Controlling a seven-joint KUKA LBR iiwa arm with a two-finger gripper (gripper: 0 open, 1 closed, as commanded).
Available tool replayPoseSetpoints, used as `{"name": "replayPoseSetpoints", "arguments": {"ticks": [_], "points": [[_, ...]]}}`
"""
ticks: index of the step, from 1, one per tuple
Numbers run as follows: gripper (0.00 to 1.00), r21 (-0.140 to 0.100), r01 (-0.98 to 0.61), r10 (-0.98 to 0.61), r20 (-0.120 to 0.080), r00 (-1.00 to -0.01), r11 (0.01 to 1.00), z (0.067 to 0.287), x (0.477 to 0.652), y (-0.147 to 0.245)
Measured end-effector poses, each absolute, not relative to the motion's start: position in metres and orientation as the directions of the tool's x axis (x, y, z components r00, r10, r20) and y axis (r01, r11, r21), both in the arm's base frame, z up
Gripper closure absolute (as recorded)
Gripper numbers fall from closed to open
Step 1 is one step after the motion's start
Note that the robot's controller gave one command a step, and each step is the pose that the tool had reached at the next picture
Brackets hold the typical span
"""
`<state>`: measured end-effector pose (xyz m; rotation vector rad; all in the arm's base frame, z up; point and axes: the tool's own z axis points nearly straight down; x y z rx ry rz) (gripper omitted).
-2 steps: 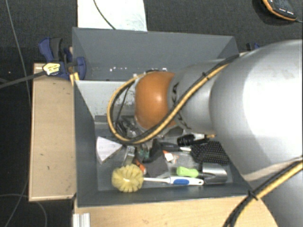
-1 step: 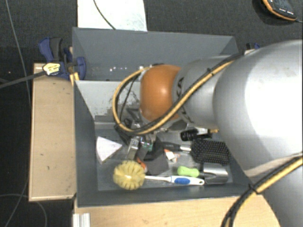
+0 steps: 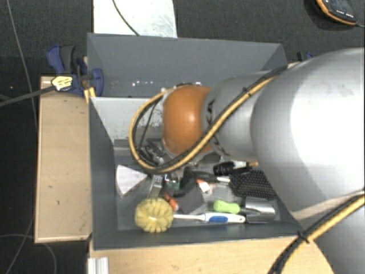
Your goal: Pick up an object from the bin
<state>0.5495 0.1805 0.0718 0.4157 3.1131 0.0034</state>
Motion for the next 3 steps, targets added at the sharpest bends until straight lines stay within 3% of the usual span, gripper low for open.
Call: {"name": "replayPoseSetpoints", "arguments": {"ticks": [1,2,3], "points": [[0.0,0.006,0.296,0.296,-0.005,-0.955,0.955,0.071,0.567,0.166],[1.0,0.004,0.27,0.27,-0.002,-0.963,0.963,0.072,0.551,0.18],[1.0,0.004,0.271,0.271,-0.002,-0.962,0.962,0.072,0.551,0.18]]}}
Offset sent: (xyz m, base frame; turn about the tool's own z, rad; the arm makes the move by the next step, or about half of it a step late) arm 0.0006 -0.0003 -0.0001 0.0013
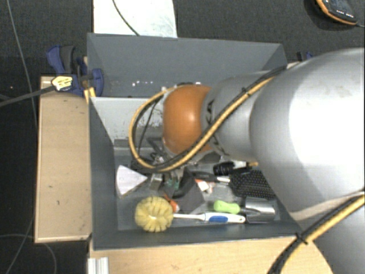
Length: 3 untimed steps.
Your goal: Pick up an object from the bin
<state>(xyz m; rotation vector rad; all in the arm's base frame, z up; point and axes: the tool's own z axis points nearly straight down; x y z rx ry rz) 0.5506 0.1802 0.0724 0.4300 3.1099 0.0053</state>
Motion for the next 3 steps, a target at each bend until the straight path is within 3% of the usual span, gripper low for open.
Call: {"name": "replayPoseSetpoints", "arguments": {"ticks": [3], "points": [[1.0,0.004,0.274,0.274,-0.001,-0.962,0.962,0.099,0.55,0.18]]}}
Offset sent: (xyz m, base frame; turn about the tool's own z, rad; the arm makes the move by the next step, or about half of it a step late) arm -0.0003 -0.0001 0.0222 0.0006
